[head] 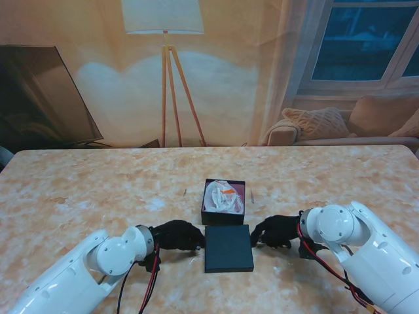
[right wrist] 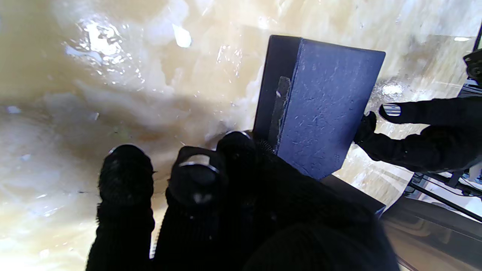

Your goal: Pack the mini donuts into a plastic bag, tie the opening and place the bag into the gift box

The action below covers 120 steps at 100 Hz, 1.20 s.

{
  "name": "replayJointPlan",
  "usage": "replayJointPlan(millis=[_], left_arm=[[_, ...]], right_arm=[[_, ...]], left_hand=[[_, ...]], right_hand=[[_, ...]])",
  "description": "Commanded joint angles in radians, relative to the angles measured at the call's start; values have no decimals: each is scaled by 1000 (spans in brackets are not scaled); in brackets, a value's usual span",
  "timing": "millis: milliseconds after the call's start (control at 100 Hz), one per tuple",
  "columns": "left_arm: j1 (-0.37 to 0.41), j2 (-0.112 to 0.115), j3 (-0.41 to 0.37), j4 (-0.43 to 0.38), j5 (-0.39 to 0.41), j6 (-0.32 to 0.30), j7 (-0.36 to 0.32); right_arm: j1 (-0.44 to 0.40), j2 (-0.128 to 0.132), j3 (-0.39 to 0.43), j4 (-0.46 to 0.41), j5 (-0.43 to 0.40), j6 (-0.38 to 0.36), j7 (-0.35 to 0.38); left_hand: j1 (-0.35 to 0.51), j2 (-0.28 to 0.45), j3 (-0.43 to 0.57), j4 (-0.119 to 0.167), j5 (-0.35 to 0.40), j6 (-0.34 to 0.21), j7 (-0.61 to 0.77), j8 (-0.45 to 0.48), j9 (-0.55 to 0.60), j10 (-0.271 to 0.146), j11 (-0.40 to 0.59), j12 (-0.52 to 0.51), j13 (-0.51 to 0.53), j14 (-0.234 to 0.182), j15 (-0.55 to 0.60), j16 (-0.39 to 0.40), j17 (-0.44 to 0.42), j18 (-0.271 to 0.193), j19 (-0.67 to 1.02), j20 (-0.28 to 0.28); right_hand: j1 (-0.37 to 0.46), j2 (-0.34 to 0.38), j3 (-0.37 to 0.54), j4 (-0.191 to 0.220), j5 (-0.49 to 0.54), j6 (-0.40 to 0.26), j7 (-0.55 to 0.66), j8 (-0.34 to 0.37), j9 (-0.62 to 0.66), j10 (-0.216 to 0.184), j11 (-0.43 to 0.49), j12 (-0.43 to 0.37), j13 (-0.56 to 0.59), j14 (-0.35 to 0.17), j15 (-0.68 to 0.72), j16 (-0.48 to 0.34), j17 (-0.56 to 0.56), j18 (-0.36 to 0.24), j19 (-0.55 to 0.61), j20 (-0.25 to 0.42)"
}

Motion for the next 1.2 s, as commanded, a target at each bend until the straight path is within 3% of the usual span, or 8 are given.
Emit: replayJointPlan(millis=[0,430,780,1190], left_arm=[[16,-8,4,-3,-4,4,-9],[29,-18,0,-5,-18,-6,28],[39,-21,-9,-6,-12,-18,48],[54,-24,-23,-21,-38,-20,52]], right_arm=[[-10,-10,-1,-2,5,-5,12],[-6,-12,-6,3,15,-1,4],[-6,-14,-5,9,17,-20,-4],[-27,-21,19,3,29,-49,-34]], left_hand=[[17,12,8,-18,4,-34,-9,-12,-8,3,-2,1,4,38,-36,-12,-9,23,-25,9],[14,9,20,-20,3,-29,-7,-10,-9,2,-14,-22,3,43,-57,-32,-10,29,-34,2],[48,-57,58,-32,10,-58,9,-8,29,-21,-42,-9,22,28,-55,-43,9,28,-33,-7],[42,-48,70,-35,15,-46,26,-17,43,-14,-56,3,32,31,-58,-52,16,34,-35,-16]], right_hand=[[19,17,-8,30,-22,-45,-21,1,7,-5,3,5,0,-21,4,22,-3,-12,19,-1],[23,-6,-6,7,-12,-17,-21,-4,12,-5,1,7,1,-16,3,25,-5,-8,14,0],[43,-24,-26,-1,-15,-61,-5,-3,15,-9,-13,1,-5,-9,-8,23,-11,-9,6,-3],[48,-45,-8,-12,6,-32,15,-15,28,-8,-18,0,1,2,-12,23,-8,-1,1,-5]])
